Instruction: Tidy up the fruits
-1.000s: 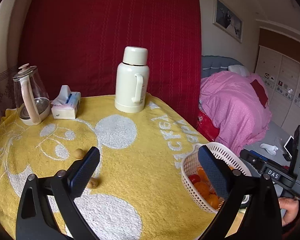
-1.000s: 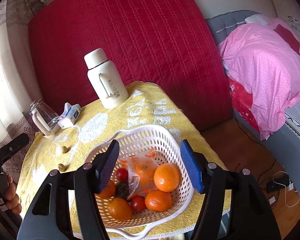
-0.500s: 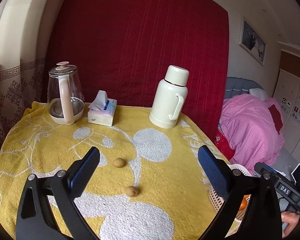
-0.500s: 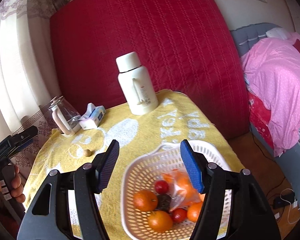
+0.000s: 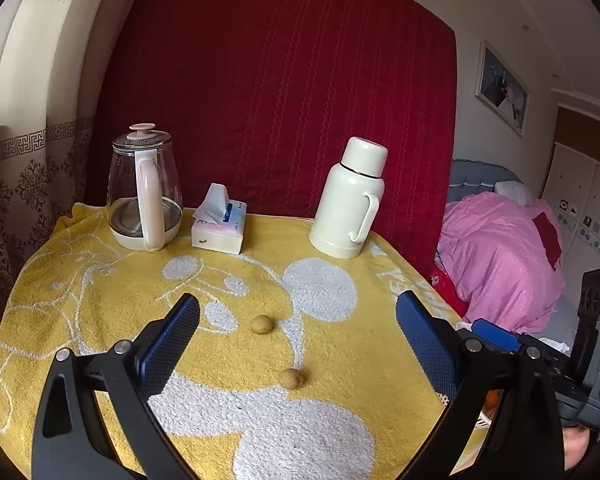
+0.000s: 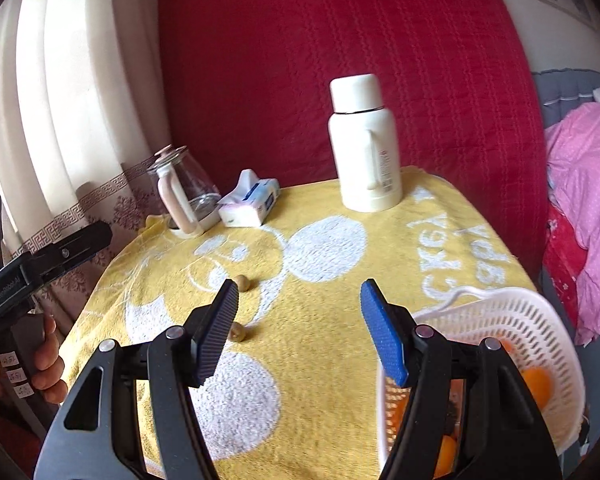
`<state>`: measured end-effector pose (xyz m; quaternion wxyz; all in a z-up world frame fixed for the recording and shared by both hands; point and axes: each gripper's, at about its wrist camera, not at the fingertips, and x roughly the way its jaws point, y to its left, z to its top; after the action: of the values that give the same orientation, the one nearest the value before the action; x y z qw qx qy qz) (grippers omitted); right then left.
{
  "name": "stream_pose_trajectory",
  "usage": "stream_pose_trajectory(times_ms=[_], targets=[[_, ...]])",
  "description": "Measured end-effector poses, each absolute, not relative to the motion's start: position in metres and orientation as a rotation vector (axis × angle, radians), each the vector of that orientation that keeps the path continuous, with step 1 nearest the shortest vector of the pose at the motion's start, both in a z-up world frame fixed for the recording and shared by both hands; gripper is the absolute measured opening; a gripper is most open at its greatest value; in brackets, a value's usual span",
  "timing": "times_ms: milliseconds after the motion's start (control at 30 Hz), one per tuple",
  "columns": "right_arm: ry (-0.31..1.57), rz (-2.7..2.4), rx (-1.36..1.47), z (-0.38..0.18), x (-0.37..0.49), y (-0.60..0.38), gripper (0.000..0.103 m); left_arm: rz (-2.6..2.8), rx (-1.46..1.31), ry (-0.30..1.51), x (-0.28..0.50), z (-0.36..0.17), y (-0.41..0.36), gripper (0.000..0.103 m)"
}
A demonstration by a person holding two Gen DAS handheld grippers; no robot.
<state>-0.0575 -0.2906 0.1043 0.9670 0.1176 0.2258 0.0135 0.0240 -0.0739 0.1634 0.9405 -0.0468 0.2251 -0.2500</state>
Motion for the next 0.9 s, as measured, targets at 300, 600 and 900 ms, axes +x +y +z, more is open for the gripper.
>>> stream_pose_trajectory(times_ms=[300,600,900], targets=[[0.508,0.079,0.196,0.091,-0.033,-0.255,0.065,-0.318,-0.013,0.443,0.034,0.155,-0.064,0.098],[0.556,0.118,0.161,0.075,-0.009,-0.230,0.065,-0.220,0.022,0.441,0.048,0.143,-0.047,0.098],[0.574,0.129,0.149,0.069,0.006,-0.218,0.065,-0.200,0.015,0.445,0.056,0.136,-0.034,0.098]])
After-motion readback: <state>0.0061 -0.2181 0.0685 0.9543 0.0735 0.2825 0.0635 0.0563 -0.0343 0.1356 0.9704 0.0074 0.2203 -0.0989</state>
